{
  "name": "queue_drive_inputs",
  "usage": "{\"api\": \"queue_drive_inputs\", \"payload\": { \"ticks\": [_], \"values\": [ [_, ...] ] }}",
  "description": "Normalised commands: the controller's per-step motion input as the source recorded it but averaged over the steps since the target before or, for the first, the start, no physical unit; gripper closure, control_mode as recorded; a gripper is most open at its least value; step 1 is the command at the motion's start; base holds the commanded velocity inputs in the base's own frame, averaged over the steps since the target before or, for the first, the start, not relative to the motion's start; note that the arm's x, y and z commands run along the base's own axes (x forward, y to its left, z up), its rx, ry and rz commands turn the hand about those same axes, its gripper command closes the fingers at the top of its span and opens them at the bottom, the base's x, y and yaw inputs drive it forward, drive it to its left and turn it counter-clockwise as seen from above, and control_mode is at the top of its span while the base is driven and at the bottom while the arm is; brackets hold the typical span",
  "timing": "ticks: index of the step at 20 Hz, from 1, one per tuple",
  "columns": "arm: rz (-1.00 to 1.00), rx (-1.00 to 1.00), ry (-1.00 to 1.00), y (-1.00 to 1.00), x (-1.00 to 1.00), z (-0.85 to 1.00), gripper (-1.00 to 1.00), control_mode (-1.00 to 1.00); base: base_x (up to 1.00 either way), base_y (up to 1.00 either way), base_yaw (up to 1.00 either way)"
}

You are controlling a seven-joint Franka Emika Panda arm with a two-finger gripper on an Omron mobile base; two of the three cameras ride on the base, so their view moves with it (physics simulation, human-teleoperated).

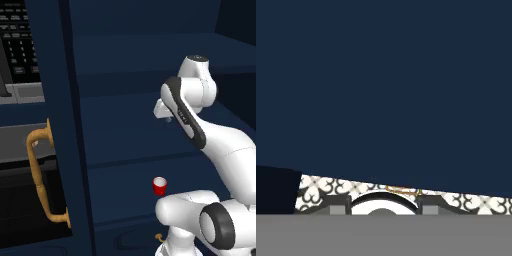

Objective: Pick the kettle from the counter and place it on the tray. Then pick the mug from the cabinet and place it on the tray. Then close the cabinet doors.

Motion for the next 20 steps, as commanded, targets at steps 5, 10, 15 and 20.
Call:
{"api": "queue_drive_inputs", "payload": {
  "ticks": [5, 10, 15, 20],
  "values": [
    [0.00, 0.07, -0.01, -0.25, -0.12, -0.16, -1.00, -1.00, 0.00, 0.00, 0.00],
    [0.01, 0.16, -0.14, -0.77, -0.77, -0.58, -1.00, -1.00, 0.00, 0.00, 0.00],
    [0.06, 0.00, -0.13, -0.47, -0.79, -0.53, -1.00, -1.00, 0.00, 0.00, 0.00],
    [0.07, 0.00, -0.14, -0.42, -0.62, -0.26, -1.00, -1.00, 0.00, 0.00, 0.00]
  ]
}}
